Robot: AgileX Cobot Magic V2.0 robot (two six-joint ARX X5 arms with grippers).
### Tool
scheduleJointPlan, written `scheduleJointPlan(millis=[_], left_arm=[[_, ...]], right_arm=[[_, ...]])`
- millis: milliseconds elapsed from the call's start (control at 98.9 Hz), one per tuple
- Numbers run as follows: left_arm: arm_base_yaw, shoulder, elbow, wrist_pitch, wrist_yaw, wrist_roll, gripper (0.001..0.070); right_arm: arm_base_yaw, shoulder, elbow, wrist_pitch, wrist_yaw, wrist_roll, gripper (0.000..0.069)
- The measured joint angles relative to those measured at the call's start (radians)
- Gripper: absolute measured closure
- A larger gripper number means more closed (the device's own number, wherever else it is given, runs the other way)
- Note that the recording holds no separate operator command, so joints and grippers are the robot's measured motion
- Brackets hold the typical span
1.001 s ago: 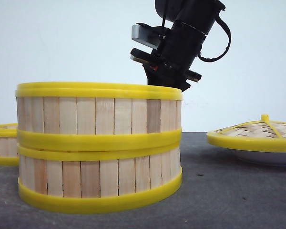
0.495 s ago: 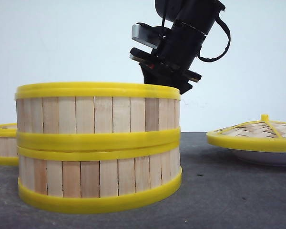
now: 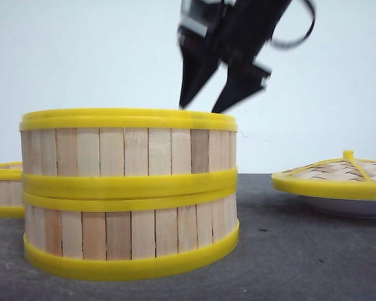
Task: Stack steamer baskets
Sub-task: 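Withdraw the right gripper and move the left gripper toward the remaining basket, then grasp the rim of the remaining bun basket with the left gripper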
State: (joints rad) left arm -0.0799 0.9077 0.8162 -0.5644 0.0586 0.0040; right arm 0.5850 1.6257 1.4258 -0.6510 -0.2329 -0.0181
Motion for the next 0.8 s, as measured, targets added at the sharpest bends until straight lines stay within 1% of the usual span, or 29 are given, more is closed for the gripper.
scheduleJointPlan(millis=[91, 172, 232, 465, 576, 799], left_arm=[[0.018, 0.075, 0.021, 0.014, 0.0, -0.004, 0.0241], [0.036, 0.159, 0.071, 0.017, 0.0, -0.006, 0.0241], [0.049, 0.224, 0.116, 0.026, 0.0, -0.007, 0.0241], [0.114, 0.508, 0.319, 0.047, 0.0, -0.008, 0.0241], [0.139, 0.63, 0.396, 0.051, 0.0, -0.008, 0.0241], [0.164, 0.794, 0.472, 0.051, 0.0, -0.008, 0.0241]], right_arm=[[-0.005, -0.081, 0.005, -0.051, 0.0, 0.0, 0.0269], [-0.011, -0.153, 0.005, -0.11, 0.004, 0.0, 0.0269], [-0.012, -0.208, 0.005, -0.153, 0.03, 0.0, 0.0269], [-0.024, -0.423, 0.006, -0.317, 0.233, 0.0, 0.0269], [-0.024, -0.481, 0.006, -0.388, 0.288, 0.008, 0.0269], [-0.024, -0.538, 0.006, -0.438, 0.313, 0.043, 0.0269]])
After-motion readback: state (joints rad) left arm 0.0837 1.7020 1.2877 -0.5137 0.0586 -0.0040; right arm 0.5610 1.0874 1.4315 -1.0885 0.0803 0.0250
